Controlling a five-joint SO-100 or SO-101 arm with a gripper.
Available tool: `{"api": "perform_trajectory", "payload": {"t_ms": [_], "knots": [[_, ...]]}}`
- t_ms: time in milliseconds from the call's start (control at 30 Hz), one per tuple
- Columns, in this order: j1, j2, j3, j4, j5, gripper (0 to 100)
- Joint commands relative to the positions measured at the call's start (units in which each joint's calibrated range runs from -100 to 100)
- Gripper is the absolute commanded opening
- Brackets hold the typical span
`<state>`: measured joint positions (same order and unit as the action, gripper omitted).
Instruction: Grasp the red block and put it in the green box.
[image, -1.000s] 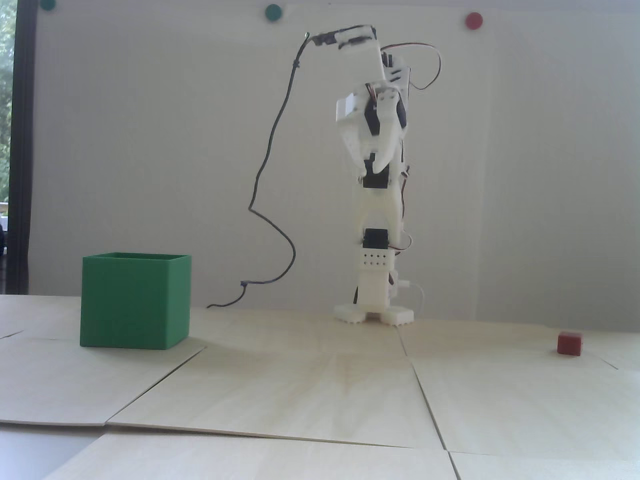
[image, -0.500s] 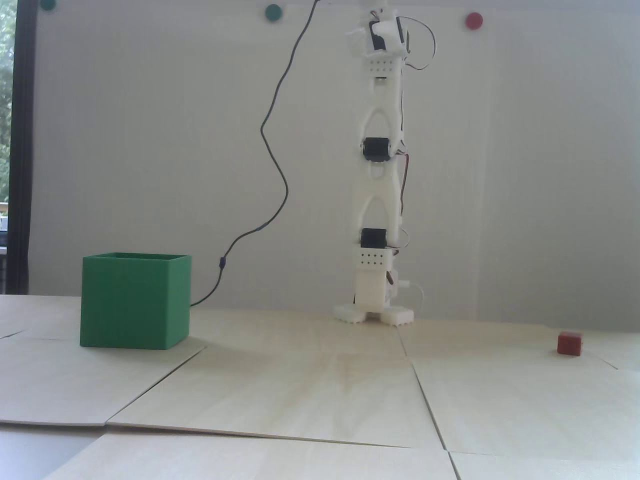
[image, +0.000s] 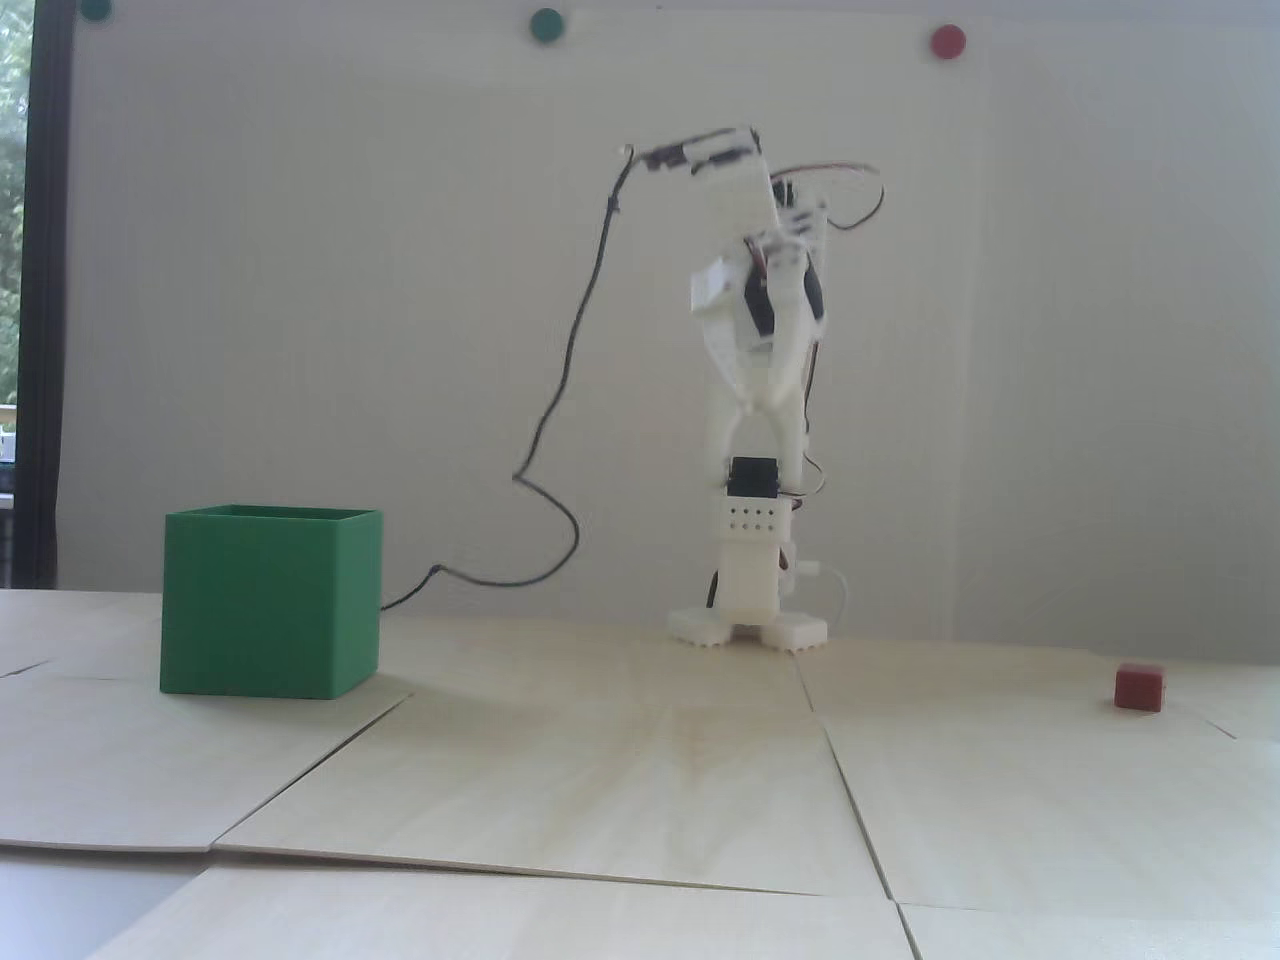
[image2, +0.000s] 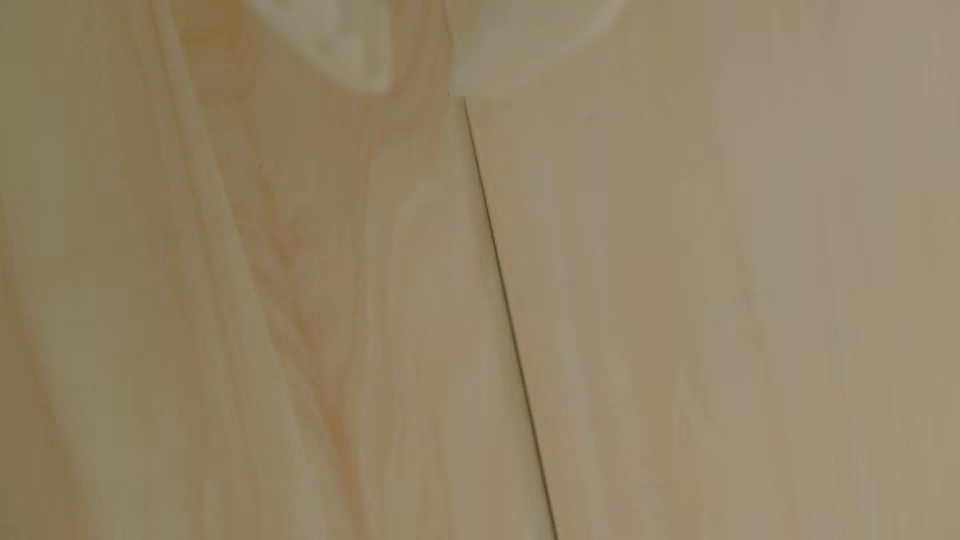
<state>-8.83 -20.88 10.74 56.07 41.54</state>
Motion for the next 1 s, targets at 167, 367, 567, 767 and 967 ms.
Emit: {"api": "perform_trajectory", "payload": {"t_ms": [167, 367, 567, 767, 967], "knots": [[-1.8, -18.8, 63.1, -33.6, 0.0, 2], [-4.2, -19.0, 71.2, -33.6, -0.1, 2], [-6.3, -19.0, 74.6, -33.6, -0.2, 2], [-9.3, -19.0, 78.2, -33.6, -0.2, 2], [-9.5, -18.9, 78.3, -33.2, -0.2, 3]]}}
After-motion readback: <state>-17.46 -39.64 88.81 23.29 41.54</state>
